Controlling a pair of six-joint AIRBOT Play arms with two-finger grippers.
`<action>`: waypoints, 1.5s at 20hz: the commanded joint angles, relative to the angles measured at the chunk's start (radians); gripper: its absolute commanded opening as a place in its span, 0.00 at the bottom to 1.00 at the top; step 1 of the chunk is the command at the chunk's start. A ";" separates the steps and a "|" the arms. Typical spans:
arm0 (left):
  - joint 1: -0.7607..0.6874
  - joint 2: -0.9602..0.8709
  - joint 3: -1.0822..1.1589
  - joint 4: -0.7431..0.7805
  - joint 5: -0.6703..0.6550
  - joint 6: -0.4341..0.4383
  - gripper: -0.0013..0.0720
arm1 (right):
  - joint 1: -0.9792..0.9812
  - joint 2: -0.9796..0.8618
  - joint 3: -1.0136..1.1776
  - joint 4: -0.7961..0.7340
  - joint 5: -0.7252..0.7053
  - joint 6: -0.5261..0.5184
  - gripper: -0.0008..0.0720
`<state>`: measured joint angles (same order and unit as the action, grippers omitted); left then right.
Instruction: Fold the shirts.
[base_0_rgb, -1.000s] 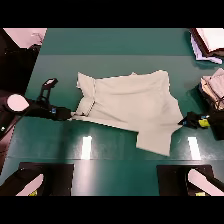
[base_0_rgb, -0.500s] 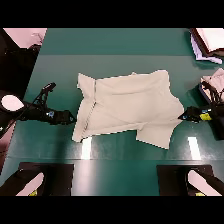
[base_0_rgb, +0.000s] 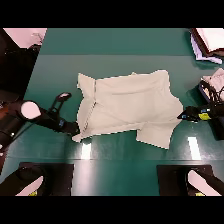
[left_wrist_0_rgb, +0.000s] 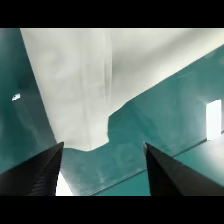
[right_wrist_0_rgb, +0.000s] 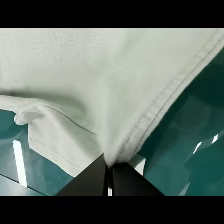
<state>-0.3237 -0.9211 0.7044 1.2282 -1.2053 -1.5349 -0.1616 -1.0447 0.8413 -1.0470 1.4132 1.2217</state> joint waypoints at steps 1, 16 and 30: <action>-0.183 -0.008 -0.017 0.156 0.072 -0.144 0.82 | 0.001 0.001 0.001 0.001 0.001 0.009 0.03; -0.232 -0.071 -0.106 0.242 0.155 -0.239 0.06 | 0.002 0.001 0.001 0.007 0.005 0.009 0.03; 0.259 0.186 0.200 0.129 0.090 -0.159 0.05 | -0.105 0.085 0.078 0.178 0.031 0.008 0.03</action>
<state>-0.1898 -0.8001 0.8162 1.4319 -1.1492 -1.7016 -0.2348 -1.0031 0.8692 -0.9722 1.4654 1.2312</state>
